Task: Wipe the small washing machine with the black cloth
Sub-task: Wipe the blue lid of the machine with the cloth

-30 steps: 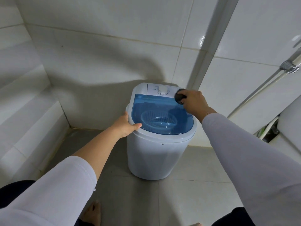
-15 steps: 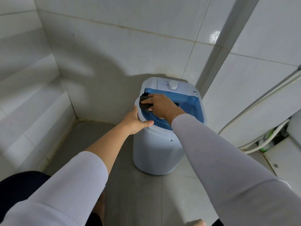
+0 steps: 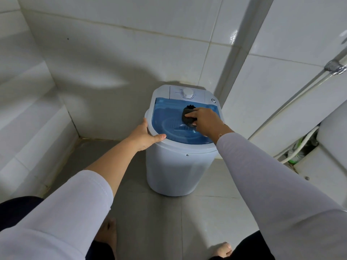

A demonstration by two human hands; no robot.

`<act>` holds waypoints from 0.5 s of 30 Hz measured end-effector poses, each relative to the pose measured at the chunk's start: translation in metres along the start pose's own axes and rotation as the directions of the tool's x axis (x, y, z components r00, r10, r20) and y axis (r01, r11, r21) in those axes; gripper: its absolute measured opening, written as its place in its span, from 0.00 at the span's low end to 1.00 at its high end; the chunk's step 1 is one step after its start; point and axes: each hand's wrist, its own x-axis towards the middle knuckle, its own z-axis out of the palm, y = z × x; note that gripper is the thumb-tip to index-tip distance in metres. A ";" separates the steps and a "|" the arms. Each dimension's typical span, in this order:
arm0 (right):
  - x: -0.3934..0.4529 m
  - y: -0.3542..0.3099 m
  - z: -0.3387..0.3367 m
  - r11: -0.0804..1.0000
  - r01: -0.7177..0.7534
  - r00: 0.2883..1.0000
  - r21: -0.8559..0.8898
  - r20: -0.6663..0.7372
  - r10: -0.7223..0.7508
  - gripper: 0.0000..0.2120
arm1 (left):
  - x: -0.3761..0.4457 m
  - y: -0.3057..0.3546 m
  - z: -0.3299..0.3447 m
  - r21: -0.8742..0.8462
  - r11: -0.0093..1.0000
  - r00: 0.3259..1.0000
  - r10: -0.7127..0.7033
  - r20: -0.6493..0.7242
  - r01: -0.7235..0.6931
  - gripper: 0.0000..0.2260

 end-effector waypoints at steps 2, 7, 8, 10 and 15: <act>-0.006 0.011 -0.002 0.999 -0.031 1.000 0.008 0.003 0.031 0.22 | 0.000 0.000 0.000 0.005 1.000 1.000 -0.001 0.000 0.001 0.42; -0.022 0.035 -0.006 0.996 -0.091 0.996 -0.017 -0.009 0.091 0.21 | 0.000 0.001 0.000 0.020 1.000 1.000 -0.016 0.000 0.016 0.44; -0.024 0.039 -0.006 0.994 -0.104 0.994 -0.021 -0.012 0.104 0.21 | 0.000 0.001 0.000 0.018 1.000 1.000 -0.017 0.000 0.017 0.44; -0.030 0.046 -0.006 0.989 -0.145 0.989 -0.011 -0.018 0.144 0.20 | 0.000 0.001 0.000 0.020 1.000 1.000 -0.017 -0.002 0.017 0.44; -0.043 0.060 -0.010 0.979 -0.206 0.979 -0.001 -0.008 0.206 0.20 | 0.000 0.001 0.000 -0.003 1.000 1.000 0.013 -0.002 -0.013 0.39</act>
